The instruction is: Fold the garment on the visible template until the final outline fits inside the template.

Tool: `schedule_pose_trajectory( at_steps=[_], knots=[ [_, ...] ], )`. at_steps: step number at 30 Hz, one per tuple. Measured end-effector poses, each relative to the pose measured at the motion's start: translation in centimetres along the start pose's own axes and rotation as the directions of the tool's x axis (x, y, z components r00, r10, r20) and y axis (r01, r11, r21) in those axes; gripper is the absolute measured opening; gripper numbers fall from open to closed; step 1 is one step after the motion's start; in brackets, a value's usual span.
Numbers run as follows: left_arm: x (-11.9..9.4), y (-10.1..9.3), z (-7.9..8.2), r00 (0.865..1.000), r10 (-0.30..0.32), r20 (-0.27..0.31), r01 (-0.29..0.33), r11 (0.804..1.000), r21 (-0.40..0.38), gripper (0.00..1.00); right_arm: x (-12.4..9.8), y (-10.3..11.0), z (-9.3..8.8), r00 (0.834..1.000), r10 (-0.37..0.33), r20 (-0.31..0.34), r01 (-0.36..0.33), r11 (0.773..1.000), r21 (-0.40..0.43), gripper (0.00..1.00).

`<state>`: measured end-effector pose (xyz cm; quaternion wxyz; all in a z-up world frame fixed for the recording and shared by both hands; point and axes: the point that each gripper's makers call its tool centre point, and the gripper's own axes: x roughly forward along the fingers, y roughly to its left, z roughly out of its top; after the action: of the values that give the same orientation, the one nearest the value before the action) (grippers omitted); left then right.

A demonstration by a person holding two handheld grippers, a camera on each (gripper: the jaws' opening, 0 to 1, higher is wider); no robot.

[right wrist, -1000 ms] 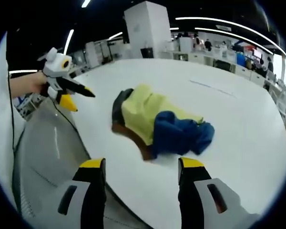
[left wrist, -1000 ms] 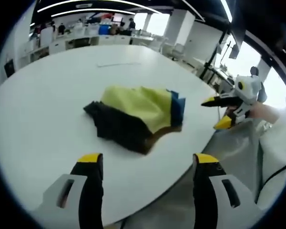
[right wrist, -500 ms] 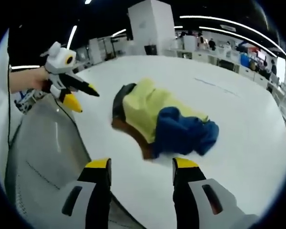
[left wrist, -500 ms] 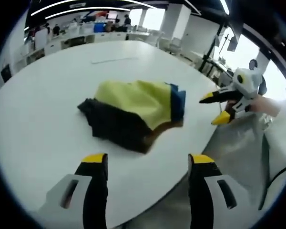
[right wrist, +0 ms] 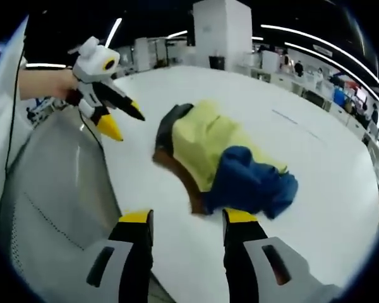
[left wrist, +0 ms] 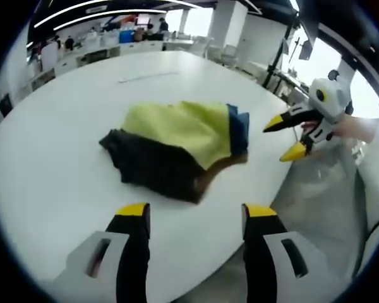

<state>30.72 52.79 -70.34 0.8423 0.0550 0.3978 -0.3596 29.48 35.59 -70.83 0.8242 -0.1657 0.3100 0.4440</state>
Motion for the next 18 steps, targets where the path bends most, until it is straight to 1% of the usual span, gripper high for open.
schedule_pose_trajectory(
  at_steps=[1,6,11,13,16,18],
  knots=[
    [0.0,0.0,0.0,1.000,0.000,-0.001,0.000,1.000,0.000,0.54,0.1,0.0,-0.1,1.000,0.003,-0.013,-0.003,1.000,-0.019,0.43],
    [0.3,0.3,0.0,1.000,-0.004,0.001,0.004,1.000,0.012,0.52,0.3,-0.1,0.0,0.999,0.013,-0.031,-0.015,0.998,-0.061,0.37],
    [0.9,0.6,0.2,1.000,-0.007,-0.002,0.007,0.999,0.042,0.48,0.9,-0.4,-0.3,0.998,0.022,-0.053,-0.027,0.995,-0.091,0.35],
    [1.1,0.6,0.2,1.000,-0.008,-0.008,0.009,0.998,0.057,0.47,1.2,-0.6,-0.3,0.998,0.023,-0.055,-0.027,0.996,-0.088,0.34],
    [1.3,0.7,0.2,1.000,-0.010,-0.012,0.011,0.997,0.070,0.46,1.7,-1.0,-0.6,0.999,0.022,-0.050,-0.025,0.999,-0.049,0.33],
    [1.4,0.7,0.3,1.000,-0.010,-0.011,0.011,0.997,0.073,0.45,1.9,-1.3,-0.9,0.998,0.020,-0.053,-0.022,0.999,-0.037,0.33]
  ],
)
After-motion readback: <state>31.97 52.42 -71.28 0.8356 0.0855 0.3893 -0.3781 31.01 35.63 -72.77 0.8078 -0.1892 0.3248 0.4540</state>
